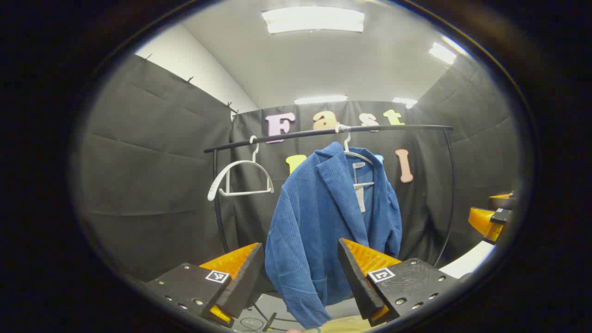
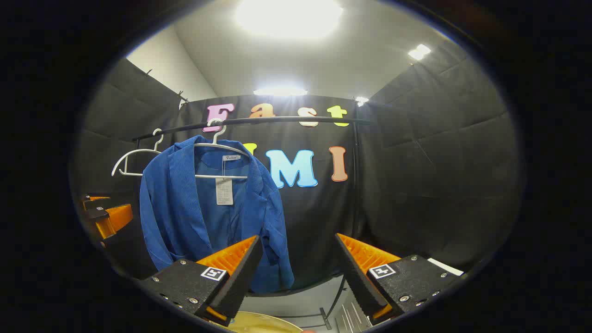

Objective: Grasp the clothes on the hanger with both hands and then place them into the laundry hamper below.

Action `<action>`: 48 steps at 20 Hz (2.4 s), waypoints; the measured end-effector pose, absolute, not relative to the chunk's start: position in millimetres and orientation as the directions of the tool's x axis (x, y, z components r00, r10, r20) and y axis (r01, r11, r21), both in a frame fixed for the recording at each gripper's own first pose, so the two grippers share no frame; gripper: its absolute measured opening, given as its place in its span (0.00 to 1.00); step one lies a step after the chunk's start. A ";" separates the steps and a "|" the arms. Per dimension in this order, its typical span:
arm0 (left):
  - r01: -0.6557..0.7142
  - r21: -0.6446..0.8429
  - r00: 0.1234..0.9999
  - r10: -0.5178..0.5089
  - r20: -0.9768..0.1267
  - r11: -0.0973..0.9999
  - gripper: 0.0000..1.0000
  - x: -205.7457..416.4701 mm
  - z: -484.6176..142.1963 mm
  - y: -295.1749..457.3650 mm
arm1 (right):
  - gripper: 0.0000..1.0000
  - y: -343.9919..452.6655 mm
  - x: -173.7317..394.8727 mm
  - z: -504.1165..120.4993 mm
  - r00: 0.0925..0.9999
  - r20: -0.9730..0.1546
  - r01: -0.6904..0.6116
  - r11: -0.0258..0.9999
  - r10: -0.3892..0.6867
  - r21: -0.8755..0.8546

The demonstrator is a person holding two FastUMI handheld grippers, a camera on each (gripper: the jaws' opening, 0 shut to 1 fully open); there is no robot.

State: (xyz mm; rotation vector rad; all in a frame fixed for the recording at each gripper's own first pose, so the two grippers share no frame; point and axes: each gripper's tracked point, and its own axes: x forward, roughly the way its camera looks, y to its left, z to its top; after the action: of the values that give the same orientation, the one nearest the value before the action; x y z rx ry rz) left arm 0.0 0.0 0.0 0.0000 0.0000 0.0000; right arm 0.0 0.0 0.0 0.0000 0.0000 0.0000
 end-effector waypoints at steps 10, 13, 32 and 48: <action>0.002 -0.027 1.000 -0.001 0.004 1.000 0.97 -5.9 0.9 8.9 | 0.95 5.1 -7.5 3.3 1.000 0.022 0.005 1.000 -0.005 -0.021; -0.006 -0.027 1.000 0.006 0.004 1.000 0.93 -6.2 1.6 11.7 | 0.96 5.7 -9.1 4.3 1.000 0.023 0.004 1.000 -0.004 -0.021; -0.043 -0.019 0.998 0.044 0.044 0.999 0.97 -2.2 49.7 -9.7 | 0.95 28.9 40.2 67.7 0.987 0.118 -0.112 0.994 0.112 -0.008; -0.119 -0.005 0.989 0.119 0.086 0.993 0.96 67.8 79.0 -83.5 | 0.95 39.5 151.1 78.4 0.952 0.143 -0.274 0.961 0.269 0.018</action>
State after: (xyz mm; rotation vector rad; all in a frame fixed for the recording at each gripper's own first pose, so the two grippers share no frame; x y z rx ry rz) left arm 67.8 -83.5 79.0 0.0004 -0.0862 0.1190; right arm 151.1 39.5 78.4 0.0376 -0.1405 0.2762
